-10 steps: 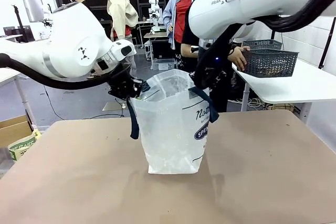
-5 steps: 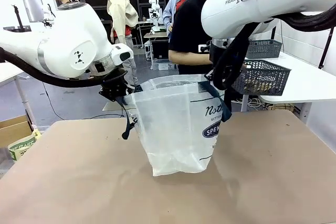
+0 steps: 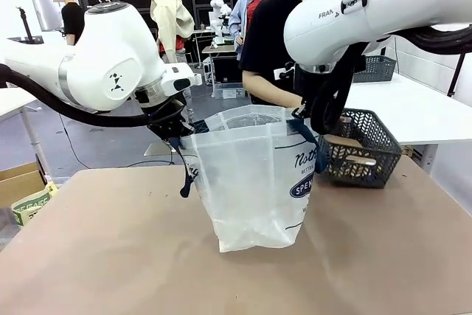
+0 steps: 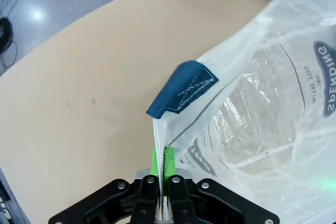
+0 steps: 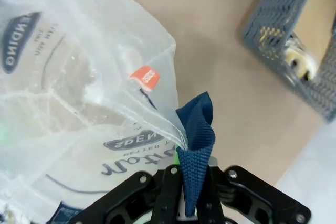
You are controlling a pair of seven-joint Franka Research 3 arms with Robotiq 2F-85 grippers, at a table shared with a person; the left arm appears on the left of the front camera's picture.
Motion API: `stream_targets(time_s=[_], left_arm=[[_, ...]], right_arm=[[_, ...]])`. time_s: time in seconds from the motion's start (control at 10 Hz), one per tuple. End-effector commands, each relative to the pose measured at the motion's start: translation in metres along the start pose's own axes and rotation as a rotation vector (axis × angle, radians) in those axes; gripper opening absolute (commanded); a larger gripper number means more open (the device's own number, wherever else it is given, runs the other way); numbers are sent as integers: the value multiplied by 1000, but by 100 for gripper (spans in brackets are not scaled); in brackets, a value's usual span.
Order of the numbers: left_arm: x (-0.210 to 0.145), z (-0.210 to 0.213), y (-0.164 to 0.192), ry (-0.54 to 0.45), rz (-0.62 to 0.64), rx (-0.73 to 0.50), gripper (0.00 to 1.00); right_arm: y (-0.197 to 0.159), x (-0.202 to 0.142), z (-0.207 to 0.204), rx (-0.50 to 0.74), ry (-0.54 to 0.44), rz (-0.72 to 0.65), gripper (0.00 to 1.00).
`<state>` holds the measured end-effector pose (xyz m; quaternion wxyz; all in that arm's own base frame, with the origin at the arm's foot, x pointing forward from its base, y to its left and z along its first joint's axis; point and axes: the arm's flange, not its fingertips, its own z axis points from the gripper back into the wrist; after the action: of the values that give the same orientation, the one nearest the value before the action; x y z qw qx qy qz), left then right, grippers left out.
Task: Transfer purchased items from the store into the shopping bag.
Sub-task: Open the Reusable shopping bag in the center of the table.
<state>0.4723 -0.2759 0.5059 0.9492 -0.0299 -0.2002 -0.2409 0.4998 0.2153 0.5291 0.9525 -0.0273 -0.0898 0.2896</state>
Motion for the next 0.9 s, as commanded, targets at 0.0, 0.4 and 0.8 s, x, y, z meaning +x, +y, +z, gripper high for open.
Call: stream_targets(time_s=[0.0, 0.4, 0.8], left_arm=[[-6, -6, 4, -19, -71, -43, 0], [0, -2, -3, -9, -73, -26, 0], [0, -2, -3, -9, -73, -26, 0]], right_arm=[[3, -12, -10, -20, -26, 58, 0], [5, -4, -5, -7, -28, 40, 0], [5, -4, -5, -7, -28, 40, 0]])
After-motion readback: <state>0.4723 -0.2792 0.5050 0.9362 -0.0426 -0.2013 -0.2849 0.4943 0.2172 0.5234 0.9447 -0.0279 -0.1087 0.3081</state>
